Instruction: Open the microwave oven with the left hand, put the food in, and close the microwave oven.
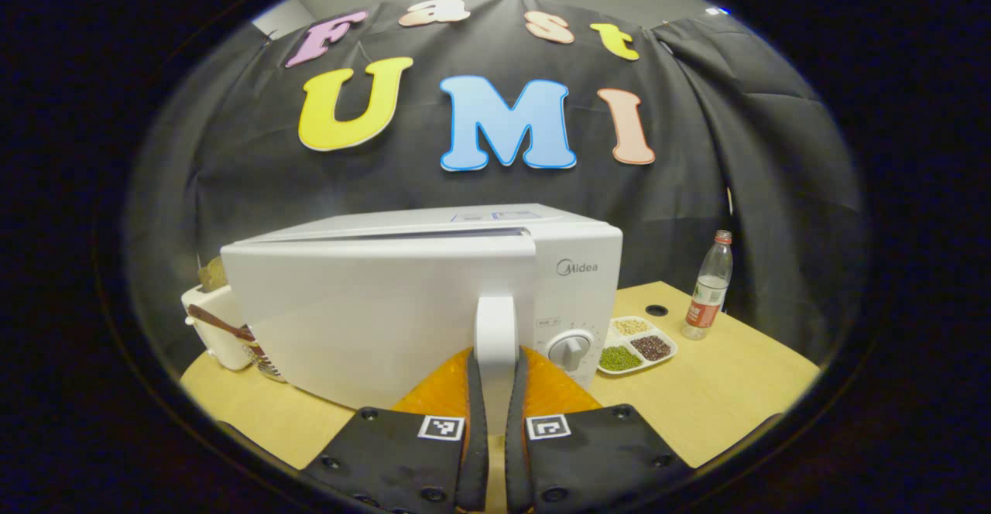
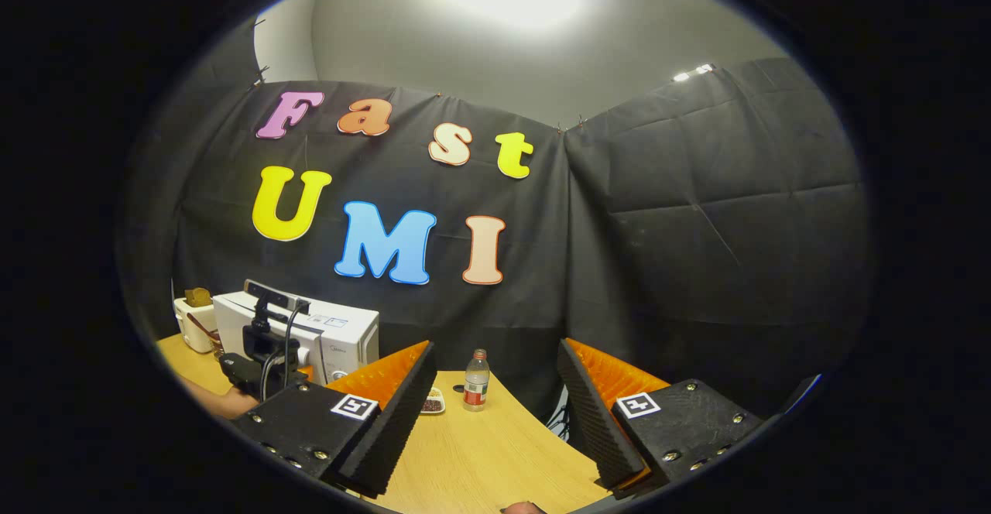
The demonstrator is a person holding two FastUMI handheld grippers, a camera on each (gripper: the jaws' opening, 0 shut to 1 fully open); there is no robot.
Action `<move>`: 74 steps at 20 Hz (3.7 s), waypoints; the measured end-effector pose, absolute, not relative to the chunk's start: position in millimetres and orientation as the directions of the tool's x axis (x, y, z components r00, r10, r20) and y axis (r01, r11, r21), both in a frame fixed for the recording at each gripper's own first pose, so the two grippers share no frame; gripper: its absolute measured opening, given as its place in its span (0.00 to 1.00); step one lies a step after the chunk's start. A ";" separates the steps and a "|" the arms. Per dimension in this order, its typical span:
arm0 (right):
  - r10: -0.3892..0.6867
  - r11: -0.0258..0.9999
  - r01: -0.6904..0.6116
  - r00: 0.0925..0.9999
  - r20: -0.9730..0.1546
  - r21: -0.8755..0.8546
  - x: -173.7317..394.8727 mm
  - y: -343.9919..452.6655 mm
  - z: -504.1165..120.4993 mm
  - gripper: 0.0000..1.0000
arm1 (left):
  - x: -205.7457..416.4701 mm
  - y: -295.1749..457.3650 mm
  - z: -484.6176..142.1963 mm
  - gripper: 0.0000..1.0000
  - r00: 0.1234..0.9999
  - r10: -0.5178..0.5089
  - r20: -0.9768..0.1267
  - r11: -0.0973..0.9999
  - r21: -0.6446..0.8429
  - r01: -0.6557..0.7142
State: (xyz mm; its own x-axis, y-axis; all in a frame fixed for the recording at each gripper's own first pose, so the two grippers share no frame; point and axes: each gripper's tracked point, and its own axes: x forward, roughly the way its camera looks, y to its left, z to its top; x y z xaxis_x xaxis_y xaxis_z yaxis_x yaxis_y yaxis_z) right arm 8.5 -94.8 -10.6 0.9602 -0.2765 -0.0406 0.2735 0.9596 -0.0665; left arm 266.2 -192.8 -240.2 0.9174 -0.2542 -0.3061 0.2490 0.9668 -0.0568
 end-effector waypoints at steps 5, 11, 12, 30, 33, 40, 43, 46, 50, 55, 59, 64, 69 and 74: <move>-0.196 0.980 0.195 0.980 -0.037 -0.035 9.5 -83.1 -12.4 0.96 | 228.2 -171.4 -241.7 0.15 0.908 -0.254 -0.332 0.967 -0.068 0.245; -0.063 0.998 0.062 0.998 -0.012 -0.030 -5.8 -68.2 -8.7 0.96 | 181.7 -135.0 -239.3 0.15 0.921 -0.174 -0.348 0.985 -0.048 0.168; -0.040 0.999 0.039 0.999 -0.010 -0.027 -9.7 -66.3 -8.1 0.96 | 174.4 -127.5 -237.2 0.15 0.925 -0.159 -0.346 0.987 -0.039 0.155; 0.133 0.991 -0.133 0.991 0.029 0.021 0.0 84.2 8.2 0.96 | 85.1 24.7 -241.1 0.14 0.927 -0.124 -0.353 0.992 -0.029 0.122; 0.144 0.989 -0.144 0.989 0.024 0.022 1.6 108.0 5.8 0.96 | 78.6 53.4 -244.3 0.14 0.927 -0.119 -0.355 0.993 -0.029 0.117; 0.139 0.990 -0.139 0.990 0.022 0.037 15.1 142.5 3.1 0.96 | 70.5 118.9 -250.0 0.14 0.931 -0.083 -0.355 0.997 -0.034 0.076; 0.139 0.990 -0.139 0.990 0.011 0.033 22.2 154.1 -1.1 0.96 | 70.6 129.0 -251.2 0.14 0.932 -0.103 -0.348 0.995 -0.046 0.092; 0.135 0.991 -0.135 0.991 -0.004 0.023 26.6 161.7 -4.3 0.96 | 68.1 136.9 -251.9 0.16 0.927 -0.133 -0.350 0.991 -0.055 0.121; 0.124 0.992 -0.124 0.992 -0.025 0.015 31.8 168.2 -10.6 0.96 | 64.1 160.7 -254.7 0.25 0.920 -0.135 -0.367 0.991 -0.053 0.124; 0.161 0.987 -0.161 0.986 -0.043 -0.004 44.9 169.1 -17.1 0.96 | 46.7 201.8 -245.5 0.65 0.931 -0.020 -0.364 1.000 -0.023 0.013; 0.257 0.966 -0.258 0.964 -0.069 -0.020 56.0 169.6 -30.0 0.96 | 27.6 218.9 -203.6 0.72 0.950 0.101 -0.297 0.995 0.003 -0.104; 0.393 0.914 -0.405 0.900 -0.187 -0.030 61.7 169.2 -79.7 0.96 | 4.2 210.4 -136.6 0.97 0.959 0.202 -0.198 0.979 0.001 -0.206; 0.483 0.849 -0.522 0.828 -0.286 -0.078 55.7 165.1 -132.6 0.96 | -7.1 183.3 -87.6 0.97 0.961 0.240 -0.139 0.971 0.024 -0.239; 0.563 0.746 -0.649 0.734 -0.380 -0.150 35.7 166.3 -186.3 0.96 | -14.9 148.4 -39.4 0.97 0.968 0.244 -0.062 0.969 0.042 -0.242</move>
